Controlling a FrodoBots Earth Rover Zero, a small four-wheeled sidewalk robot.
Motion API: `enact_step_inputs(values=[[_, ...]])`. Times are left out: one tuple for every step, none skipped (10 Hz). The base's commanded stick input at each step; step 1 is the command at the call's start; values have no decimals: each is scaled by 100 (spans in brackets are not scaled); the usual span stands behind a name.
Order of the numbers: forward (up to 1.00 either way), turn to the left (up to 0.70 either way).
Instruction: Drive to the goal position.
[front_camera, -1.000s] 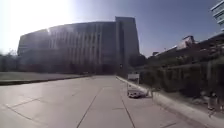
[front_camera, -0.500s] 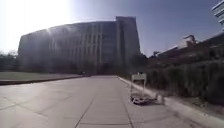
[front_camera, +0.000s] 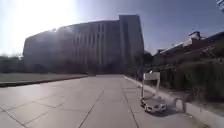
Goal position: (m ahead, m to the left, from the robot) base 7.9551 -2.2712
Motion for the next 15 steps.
enact_step_inputs(values=[[100, 40], [100, 38], [100, 30], [100, 22], [100, 13], [100, 5], [100, -2], [99, -6], [98, -10], [96, -15], [95, -19], [95, -21], [94, -22], [93, -23], [92, -24]])
